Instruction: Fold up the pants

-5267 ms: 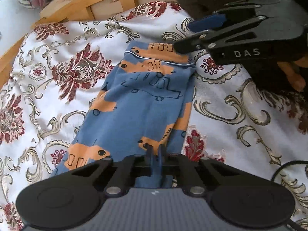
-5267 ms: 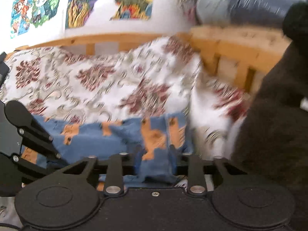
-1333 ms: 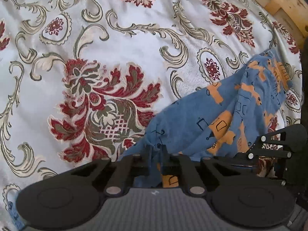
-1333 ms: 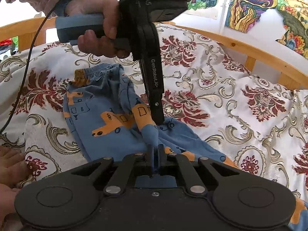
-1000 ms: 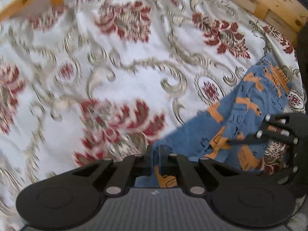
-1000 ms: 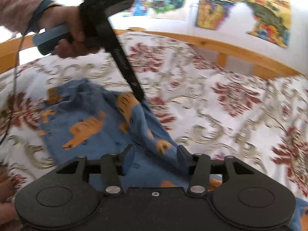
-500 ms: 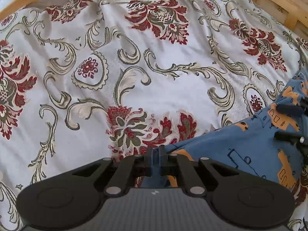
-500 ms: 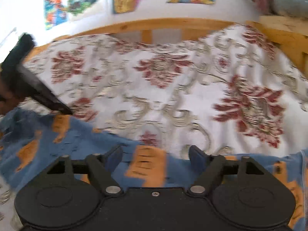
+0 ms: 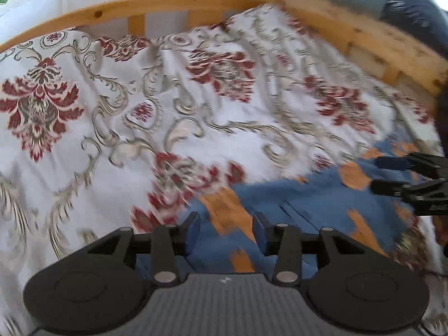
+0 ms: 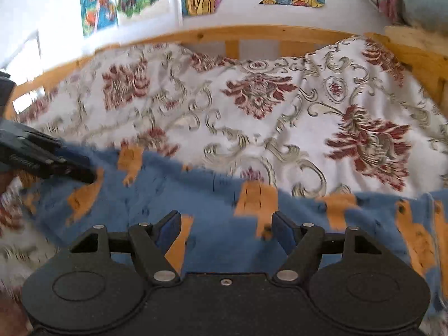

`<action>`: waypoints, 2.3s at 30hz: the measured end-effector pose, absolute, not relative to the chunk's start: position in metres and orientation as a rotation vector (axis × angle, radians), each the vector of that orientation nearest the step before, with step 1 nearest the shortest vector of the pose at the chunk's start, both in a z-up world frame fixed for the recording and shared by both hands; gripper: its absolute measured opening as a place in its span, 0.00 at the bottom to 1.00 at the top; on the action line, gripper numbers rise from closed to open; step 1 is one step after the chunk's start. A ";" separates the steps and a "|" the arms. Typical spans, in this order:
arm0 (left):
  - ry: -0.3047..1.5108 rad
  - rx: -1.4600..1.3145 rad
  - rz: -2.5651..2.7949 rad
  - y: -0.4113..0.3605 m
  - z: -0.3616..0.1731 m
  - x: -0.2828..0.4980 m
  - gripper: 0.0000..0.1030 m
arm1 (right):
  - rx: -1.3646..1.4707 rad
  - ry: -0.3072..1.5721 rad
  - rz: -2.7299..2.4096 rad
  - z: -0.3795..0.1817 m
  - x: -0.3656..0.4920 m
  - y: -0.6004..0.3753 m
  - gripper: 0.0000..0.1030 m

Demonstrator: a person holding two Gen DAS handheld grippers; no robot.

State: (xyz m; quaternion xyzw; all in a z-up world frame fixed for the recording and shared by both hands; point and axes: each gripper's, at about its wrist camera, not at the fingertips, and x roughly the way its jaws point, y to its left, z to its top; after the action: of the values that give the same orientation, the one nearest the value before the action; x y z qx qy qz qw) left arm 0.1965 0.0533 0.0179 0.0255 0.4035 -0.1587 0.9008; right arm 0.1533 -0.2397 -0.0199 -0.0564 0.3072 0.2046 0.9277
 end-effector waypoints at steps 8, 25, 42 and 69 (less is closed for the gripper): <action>0.938 0.152 -0.273 0.043 -0.023 0.122 0.50 | -0.108 0.815 0.313 -0.039 0.117 -0.250 0.69; 1.081 0.160 -0.233 0.035 0.011 0.111 0.48 | 0.227 0.576 -0.071 -0.004 0.117 -0.356 0.86; 0.906 0.298 -0.765 -0.235 0.079 0.293 0.99 | 0.497 0.529 -0.120 -0.012 0.123 -0.402 0.85; 1.220 0.435 -1.073 -0.332 -0.023 0.387 0.53 | 0.544 0.640 -0.238 -0.038 0.157 -0.434 0.14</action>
State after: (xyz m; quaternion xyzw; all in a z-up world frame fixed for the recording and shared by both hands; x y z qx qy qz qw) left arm 0.3872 -0.3325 -0.0230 0.1928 0.5404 -0.4756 0.6668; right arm 0.1573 -0.4338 -0.0380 0.2633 0.3101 -0.1151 0.9062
